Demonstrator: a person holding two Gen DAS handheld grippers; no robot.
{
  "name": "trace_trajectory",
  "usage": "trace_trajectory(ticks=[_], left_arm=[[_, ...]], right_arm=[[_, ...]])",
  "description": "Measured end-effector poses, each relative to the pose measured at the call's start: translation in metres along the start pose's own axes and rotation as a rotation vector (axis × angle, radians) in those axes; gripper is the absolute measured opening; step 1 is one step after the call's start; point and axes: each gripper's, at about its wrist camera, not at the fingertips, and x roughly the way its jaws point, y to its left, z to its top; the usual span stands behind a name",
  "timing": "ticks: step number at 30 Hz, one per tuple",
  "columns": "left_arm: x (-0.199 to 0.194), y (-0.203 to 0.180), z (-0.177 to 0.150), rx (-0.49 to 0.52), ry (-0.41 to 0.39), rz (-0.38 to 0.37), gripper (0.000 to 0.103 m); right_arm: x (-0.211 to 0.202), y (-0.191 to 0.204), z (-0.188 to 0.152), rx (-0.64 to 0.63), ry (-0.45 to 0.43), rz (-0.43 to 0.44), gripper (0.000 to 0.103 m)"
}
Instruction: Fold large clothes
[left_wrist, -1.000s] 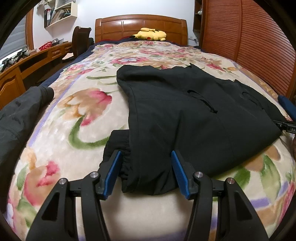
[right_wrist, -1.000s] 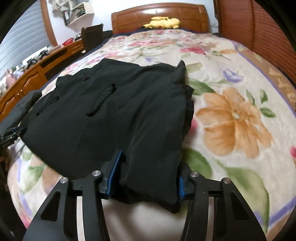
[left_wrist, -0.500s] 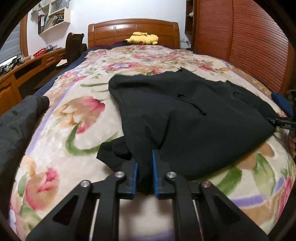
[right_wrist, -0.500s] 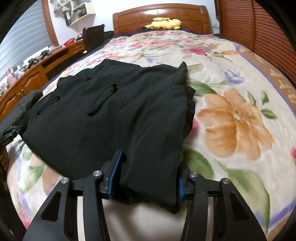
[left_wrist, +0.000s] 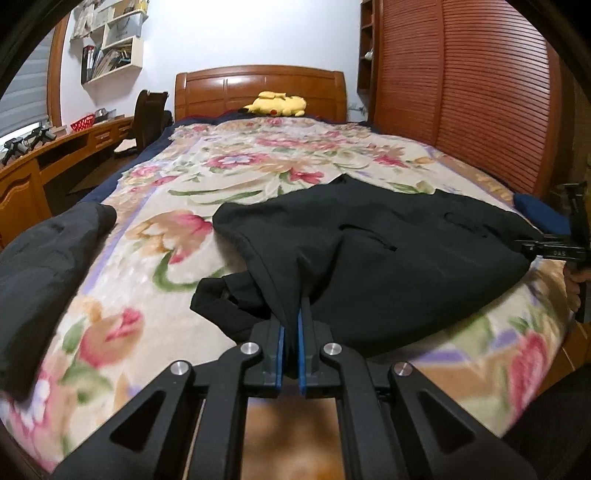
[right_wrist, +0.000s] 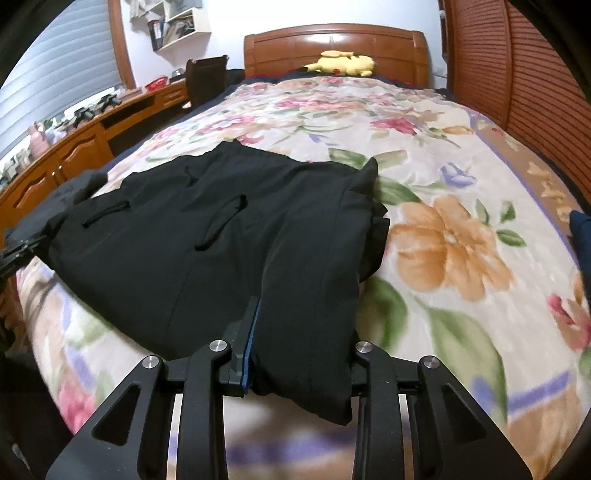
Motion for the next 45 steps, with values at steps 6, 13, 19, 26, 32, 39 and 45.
trace_trajectory(ticks=[6, 13, 19, 26, 32, 39, 45], left_arm=[[-0.032, -0.007, -0.016, -0.001, -0.009, 0.004, 0.001], [-0.034, -0.007, -0.015, 0.002, 0.027, 0.024, 0.002], [-0.032, -0.016, -0.012, 0.017, 0.050, 0.067, 0.002], [-0.034, -0.019, -0.007, 0.013, 0.040, 0.088, 0.002], [-0.034, -0.026, -0.005, 0.035, 0.027, 0.121, 0.002], [-0.033, -0.024, -0.005, 0.035, 0.026, 0.118, 0.002], [-0.031, -0.022, -0.008, 0.035, 0.038, 0.114, 0.002]], right_arm=[[-0.030, 0.017, -0.021, -0.036, 0.027, -0.005, 0.029], [-0.050, 0.030, -0.031, -0.083, 0.041, -0.039, 0.042], [-0.055, 0.017, -0.027, -0.057, -0.009, -0.148, 0.069], [-0.076, 0.025, -0.010, -0.070, -0.160, -0.181, 0.055], [-0.053, 0.043, -0.009, -0.133, -0.135, -0.111, 0.024], [0.014, 0.010, -0.024, -0.076, 0.086, -0.113, 0.023], [-0.003, 0.013, -0.021, -0.053, 0.039, -0.137, 0.026]])
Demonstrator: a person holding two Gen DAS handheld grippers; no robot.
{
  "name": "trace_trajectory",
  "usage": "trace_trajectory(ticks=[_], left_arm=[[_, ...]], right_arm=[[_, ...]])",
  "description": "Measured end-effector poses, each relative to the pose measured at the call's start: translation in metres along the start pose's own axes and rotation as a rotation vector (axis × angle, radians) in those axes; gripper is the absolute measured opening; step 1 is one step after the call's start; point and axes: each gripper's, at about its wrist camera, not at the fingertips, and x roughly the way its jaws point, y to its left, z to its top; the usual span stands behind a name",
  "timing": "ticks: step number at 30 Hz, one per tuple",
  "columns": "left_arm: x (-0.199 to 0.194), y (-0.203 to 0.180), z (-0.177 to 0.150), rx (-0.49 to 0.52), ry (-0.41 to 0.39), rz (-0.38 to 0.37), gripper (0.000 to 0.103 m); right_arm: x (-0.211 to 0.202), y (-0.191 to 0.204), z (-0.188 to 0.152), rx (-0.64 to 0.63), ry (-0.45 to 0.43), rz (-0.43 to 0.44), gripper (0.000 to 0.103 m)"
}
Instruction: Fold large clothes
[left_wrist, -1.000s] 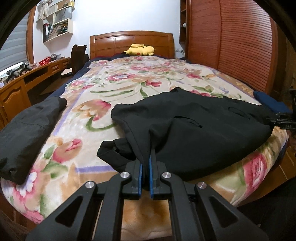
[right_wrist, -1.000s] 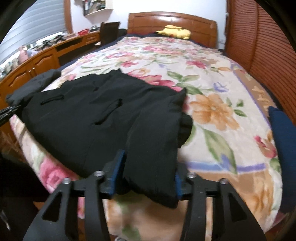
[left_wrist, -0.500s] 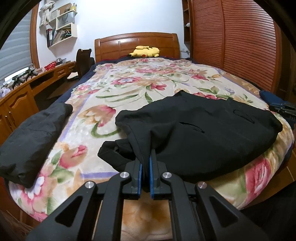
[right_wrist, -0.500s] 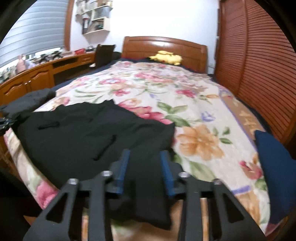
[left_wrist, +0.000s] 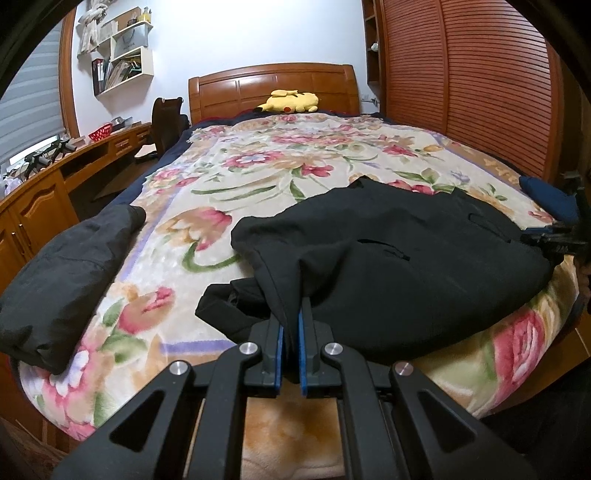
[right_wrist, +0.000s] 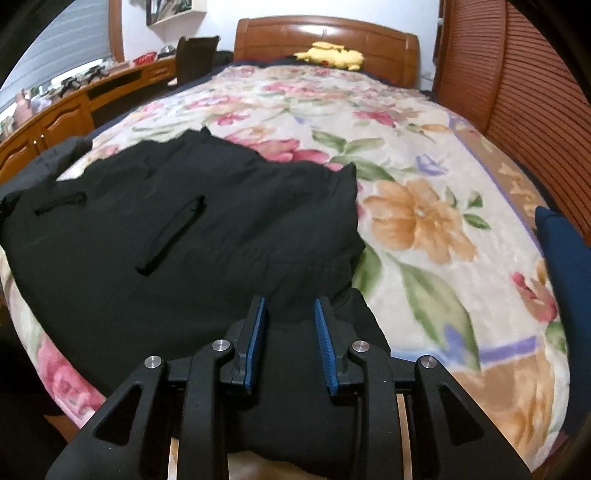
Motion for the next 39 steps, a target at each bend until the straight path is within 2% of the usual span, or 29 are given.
trace_trajectory(ticks=[2, 4, 6, 8, 11, 16, 21, 24, 28, 31, 39], left_arm=[[-0.001, -0.001, 0.000, 0.007, 0.001, 0.003, 0.002], [-0.001, -0.003, -0.001, 0.010, 0.004, 0.007, 0.002], [-0.001, -0.005, -0.001, 0.014, 0.006, 0.015, 0.002], [-0.001, -0.006, -0.001, 0.017, 0.004, 0.020, 0.002], [0.000, -0.007, 0.000, 0.016, 0.002, 0.021, 0.002], [-0.002, -0.007, 0.001, 0.012, -0.015, 0.010, 0.002], [-0.007, -0.007, 0.002, 0.004, -0.046, -0.002, 0.002], [-0.010, -0.007, 0.003, 0.006, -0.055, -0.005, 0.002], [-0.013, -0.008, 0.005, -0.001, -0.071, -0.032, 0.002], [-0.020, -0.014, 0.012, -0.001, -0.092, -0.051, 0.001], [-0.046, -0.062, 0.052, 0.075, -0.203, -0.113, 0.000]], right_arm=[[-0.007, 0.002, 0.001, -0.004, -0.030, -0.015, 0.027], [-0.017, 0.008, 0.004, -0.014, -0.069, -0.024, 0.033], [-0.025, 0.014, 0.009, -0.011, -0.102, -0.021, 0.052], [-0.034, 0.026, 0.012, -0.028, -0.143, -0.016, 0.056], [-0.041, 0.045, 0.014, -0.054, -0.178, 0.051, 0.058], [-0.034, 0.089, 0.013, -0.103, -0.166, 0.154, 0.058], [-0.018, 0.126, 0.007, -0.170, -0.133, 0.191, 0.058], [-0.011, 0.132, 0.005, -0.191, -0.141, 0.192, 0.058], [0.012, 0.136, -0.004, -0.215, -0.080, 0.185, 0.062], [0.015, 0.141, -0.006, -0.237, -0.085, 0.155, 0.062], [0.005, 0.132, -0.001, -0.211, -0.056, 0.169, 0.062]])
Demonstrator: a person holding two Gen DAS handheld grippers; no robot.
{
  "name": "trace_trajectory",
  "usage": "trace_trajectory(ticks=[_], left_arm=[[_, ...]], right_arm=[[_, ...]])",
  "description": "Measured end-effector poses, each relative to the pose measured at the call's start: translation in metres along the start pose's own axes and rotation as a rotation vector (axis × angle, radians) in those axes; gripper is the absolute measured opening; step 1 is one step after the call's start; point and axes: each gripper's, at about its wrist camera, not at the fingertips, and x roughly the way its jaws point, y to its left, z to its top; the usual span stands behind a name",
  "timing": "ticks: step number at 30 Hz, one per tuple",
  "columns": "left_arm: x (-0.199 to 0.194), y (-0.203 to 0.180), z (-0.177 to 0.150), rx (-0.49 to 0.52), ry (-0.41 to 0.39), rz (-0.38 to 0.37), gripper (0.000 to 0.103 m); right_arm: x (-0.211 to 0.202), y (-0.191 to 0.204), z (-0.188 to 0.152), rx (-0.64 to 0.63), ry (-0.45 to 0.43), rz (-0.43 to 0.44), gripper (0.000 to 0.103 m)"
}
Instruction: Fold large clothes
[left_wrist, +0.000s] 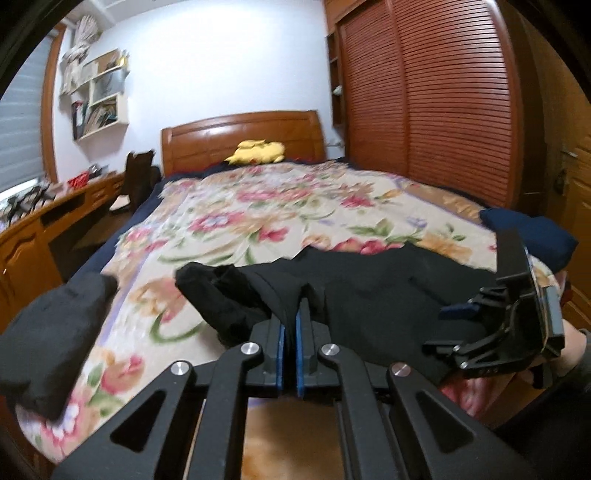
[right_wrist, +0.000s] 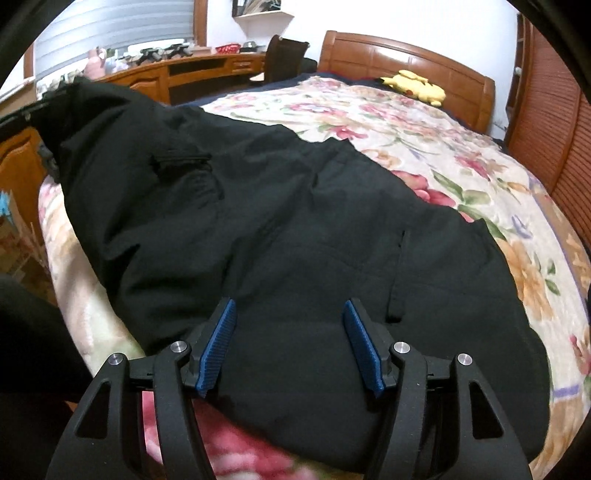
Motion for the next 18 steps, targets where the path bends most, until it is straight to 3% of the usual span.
trace_trajectory(ticks=[11, 18], left_arm=[[0.017, -0.089, 0.061, 0.149, -0.008, -0.128, 0.000], [0.044, -0.154, 0.085, 0.190, 0.033, -0.231, 0.000]], right_arm=[[-0.044, -0.072, -0.014, 0.142, -0.062, -0.101, 0.062], [-0.057, -0.103, -0.034, 0.195, -0.054, -0.093, 0.062]])
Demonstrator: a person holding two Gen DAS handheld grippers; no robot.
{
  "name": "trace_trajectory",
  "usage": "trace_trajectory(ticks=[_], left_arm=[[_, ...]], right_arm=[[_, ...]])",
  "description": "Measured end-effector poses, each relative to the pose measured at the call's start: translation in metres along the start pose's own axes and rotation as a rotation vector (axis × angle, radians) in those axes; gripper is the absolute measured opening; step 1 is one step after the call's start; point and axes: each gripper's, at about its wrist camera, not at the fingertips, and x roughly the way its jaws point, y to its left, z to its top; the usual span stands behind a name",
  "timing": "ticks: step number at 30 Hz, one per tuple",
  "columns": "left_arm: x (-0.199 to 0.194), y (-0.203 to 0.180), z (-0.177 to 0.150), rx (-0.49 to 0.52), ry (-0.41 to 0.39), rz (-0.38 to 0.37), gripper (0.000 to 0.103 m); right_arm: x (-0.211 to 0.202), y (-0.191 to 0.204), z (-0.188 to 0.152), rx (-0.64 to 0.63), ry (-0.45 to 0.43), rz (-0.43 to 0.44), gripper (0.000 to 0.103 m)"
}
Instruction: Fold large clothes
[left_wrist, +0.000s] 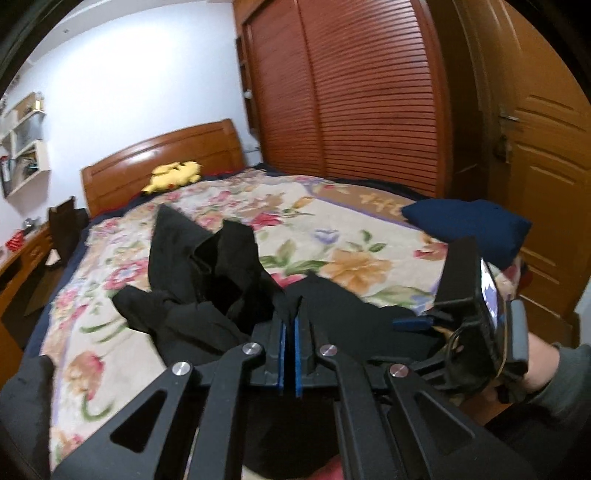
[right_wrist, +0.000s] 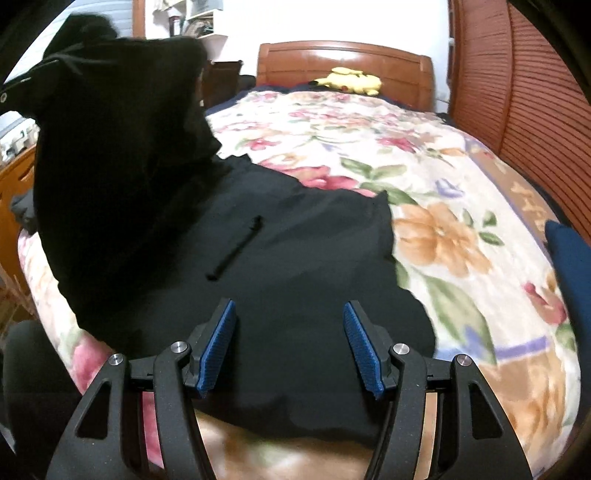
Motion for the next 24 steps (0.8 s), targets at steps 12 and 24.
trace_trajectory(ticks=[12, 24], left_arm=[[0.051, -0.032, -0.001, -0.033, 0.100, -0.065, 0.004], [-0.015, 0.021, -0.009, -0.103, -0.029, -0.068, 0.043]], right_arm=[[-0.017, -0.039, -0.003, 0.116, -0.032, -0.029, 0.062], [-0.032, -0.035, 0.003, 0.093, -0.097, -0.053, 0.062]])
